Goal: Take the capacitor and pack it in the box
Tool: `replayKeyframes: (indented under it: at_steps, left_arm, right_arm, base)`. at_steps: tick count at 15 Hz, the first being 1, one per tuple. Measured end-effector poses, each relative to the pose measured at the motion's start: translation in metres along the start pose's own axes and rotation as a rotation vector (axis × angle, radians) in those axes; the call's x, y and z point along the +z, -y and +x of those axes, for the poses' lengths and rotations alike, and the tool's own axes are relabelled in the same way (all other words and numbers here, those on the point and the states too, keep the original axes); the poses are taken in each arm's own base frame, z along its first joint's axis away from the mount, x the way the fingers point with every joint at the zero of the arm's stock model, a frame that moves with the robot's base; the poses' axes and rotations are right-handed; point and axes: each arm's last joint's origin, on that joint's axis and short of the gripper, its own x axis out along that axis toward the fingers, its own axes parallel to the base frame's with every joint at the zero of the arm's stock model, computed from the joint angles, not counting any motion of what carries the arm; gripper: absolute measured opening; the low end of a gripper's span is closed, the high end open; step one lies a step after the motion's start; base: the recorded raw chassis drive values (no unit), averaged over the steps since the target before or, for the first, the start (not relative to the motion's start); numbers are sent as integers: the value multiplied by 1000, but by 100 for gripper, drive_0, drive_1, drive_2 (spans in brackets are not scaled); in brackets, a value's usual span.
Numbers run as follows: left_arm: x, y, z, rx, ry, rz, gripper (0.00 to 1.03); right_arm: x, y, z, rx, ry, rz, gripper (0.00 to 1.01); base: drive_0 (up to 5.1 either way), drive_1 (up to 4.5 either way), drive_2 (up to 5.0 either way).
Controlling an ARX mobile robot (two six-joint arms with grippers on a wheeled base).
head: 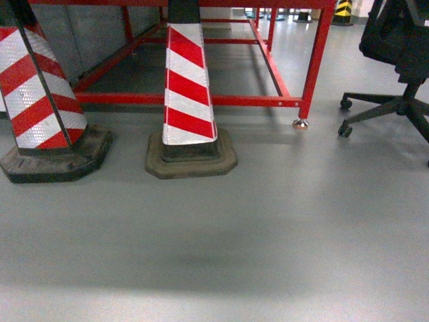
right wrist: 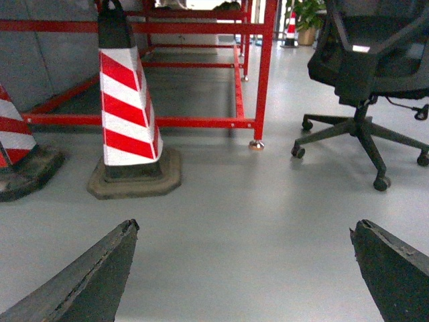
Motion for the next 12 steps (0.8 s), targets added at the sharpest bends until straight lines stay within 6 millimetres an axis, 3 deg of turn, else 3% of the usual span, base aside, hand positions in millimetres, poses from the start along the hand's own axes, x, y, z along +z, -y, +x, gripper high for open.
replayKeyframes:
  at_steps: [1,12]
  left_arm:
    - [0,0,0,0,1,0,44]
    - [0,0,0,-4,1,0,44]
  right_arm:
    - [0,0,0,2,2,0,98]
    - [0,0,0,-1,4,0,98]
  base:
    - [-512,234,234]
    - [0,0,0]
